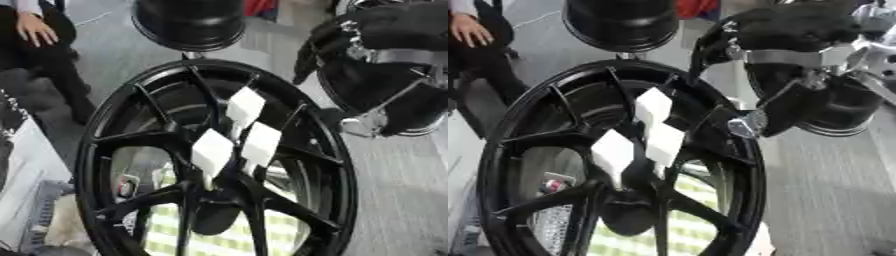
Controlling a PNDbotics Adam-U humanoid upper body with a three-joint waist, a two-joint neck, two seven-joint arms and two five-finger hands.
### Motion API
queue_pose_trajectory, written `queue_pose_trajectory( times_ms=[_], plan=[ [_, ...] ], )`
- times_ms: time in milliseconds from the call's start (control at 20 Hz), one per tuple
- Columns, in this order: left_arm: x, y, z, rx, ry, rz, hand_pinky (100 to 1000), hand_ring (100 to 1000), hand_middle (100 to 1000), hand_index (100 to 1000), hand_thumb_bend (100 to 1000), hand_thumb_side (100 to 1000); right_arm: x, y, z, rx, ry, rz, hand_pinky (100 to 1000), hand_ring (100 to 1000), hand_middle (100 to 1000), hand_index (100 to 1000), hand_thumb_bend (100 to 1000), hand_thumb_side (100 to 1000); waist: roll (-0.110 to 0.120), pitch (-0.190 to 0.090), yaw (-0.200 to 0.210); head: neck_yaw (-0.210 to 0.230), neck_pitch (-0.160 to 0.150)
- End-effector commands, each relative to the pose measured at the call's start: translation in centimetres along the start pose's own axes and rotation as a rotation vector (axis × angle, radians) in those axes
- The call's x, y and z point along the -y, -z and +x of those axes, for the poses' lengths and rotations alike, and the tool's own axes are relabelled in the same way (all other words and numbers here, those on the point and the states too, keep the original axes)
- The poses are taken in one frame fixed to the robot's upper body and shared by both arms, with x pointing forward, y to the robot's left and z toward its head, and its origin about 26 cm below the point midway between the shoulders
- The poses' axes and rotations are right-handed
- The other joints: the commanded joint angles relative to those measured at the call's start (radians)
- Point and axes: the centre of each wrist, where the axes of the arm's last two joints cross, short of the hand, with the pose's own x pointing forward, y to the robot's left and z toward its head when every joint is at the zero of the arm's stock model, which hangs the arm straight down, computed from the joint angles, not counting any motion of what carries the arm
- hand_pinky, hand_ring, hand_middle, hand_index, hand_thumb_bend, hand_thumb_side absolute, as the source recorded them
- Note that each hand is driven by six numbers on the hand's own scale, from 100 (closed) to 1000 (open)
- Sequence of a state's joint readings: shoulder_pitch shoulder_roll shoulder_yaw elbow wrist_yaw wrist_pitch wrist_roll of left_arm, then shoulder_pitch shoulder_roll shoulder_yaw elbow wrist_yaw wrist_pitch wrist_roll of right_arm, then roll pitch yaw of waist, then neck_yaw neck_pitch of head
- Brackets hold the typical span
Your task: Pull the pin out of the wheel hub.
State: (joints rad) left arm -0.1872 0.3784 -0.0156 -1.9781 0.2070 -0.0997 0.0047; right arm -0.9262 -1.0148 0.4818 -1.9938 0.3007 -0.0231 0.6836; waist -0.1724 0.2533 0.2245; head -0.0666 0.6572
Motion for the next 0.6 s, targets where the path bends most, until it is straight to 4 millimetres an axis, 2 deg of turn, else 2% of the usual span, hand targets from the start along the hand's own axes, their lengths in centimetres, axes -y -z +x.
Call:
queue_pose_trajectory(
  times_ms=[50,350,600],
  plan=[
    [-0.1,0.5,0.9,0.03,0.011,-0.022,778,664,664,831,100,720,1.6,-0.5,0.2,-0.015,-0.009,-0.002,983,893,776,806,233,262,0.008,-0.011,0.001,-0.007,-0.013],
    [0.1,0.7,0.9,0.038,0.004,-0.025,779,665,664,831,100,720,2.8,-0.1,0.7,0.01,-0.008,0.0,979,893,775,809,234,194,0.009,-0.004,0.008,-0.02,0.001],
    [0.3,0.9,1.0,0.045,-0.004,-0.036,780,666,664,831,100,723,2.5,0.2,0.8,-0.022,-0.007,-0.008,982,891,774,810,245,164,0.004,0.005,0.023,-0.04,-0.005]
  ],
)
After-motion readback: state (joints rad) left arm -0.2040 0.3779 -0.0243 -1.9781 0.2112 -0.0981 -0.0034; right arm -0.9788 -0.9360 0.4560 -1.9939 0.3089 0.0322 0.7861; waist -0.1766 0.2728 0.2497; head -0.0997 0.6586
